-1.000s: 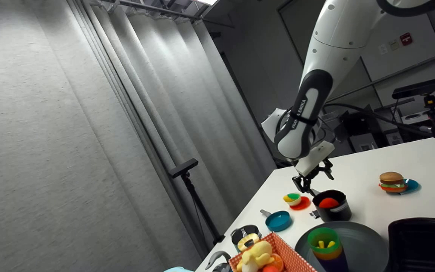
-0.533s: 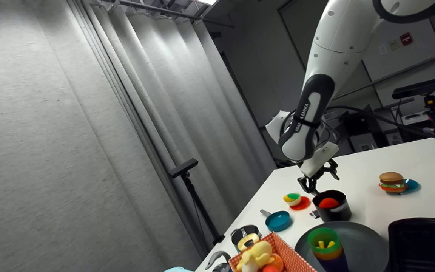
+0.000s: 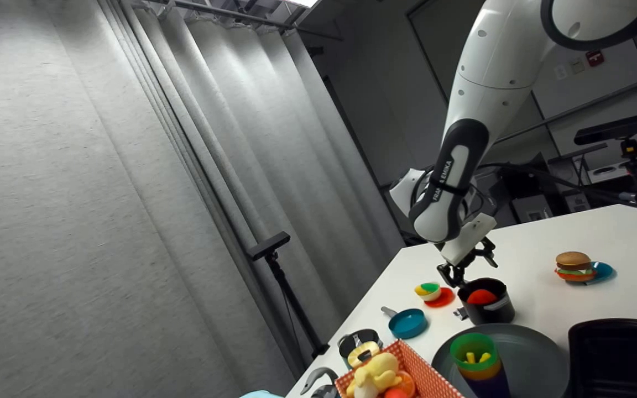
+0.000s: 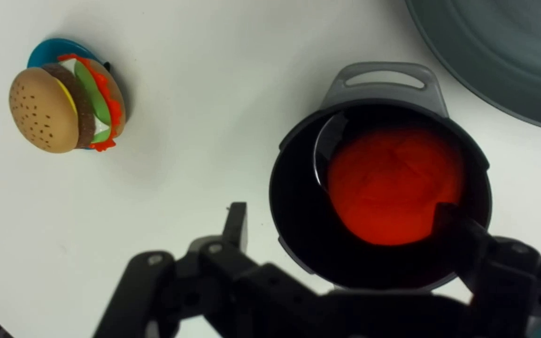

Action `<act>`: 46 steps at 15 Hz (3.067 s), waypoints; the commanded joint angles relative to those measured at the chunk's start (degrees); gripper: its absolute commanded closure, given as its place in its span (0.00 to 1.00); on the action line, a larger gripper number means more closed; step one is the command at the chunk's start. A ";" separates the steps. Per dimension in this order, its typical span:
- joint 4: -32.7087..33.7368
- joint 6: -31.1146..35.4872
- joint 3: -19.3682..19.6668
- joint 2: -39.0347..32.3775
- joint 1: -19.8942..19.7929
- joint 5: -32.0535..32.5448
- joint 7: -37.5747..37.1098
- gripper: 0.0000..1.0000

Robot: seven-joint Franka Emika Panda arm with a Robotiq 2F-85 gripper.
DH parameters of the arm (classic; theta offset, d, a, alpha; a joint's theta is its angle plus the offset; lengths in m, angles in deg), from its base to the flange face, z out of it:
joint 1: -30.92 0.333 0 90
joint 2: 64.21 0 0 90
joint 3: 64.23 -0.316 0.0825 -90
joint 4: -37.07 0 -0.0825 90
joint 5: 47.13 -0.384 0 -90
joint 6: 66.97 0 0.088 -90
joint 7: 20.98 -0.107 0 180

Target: Get the red object from the black pot and place it on the grey plate

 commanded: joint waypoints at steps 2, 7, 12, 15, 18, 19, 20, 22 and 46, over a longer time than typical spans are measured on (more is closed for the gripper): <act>4.49 1.41 -0.25 -2.83 -1.71 -2.33 1.79 0.00; 6.61 1.75 -1.76 -4.17 -3.45 -7.26 2.79 0.00; 7.25 2.08 -2.25 -5.39 -3.82 -10.15 2.97 0.00; 7.18 2.31 -2.08 -6.02 -3.68 -10.55 2.61 0.00; 6.98 2.91 -1.93 -6.15 -4.16 -11.09 3.02 0.00; 6.92 3.09 -1.83 -6.15 -4.29 -11.13 3.00 0.00; 6.87 3.19 -1.84 -5.99 -4.58 -11.26 3.15 0.00; 6.91 3.48 -1.73 -6.00 -4.98 -11.29 3.11 0.00; 9.92 1.88 -1.89 -7.40 -3.42 -9.79 4.84 0.19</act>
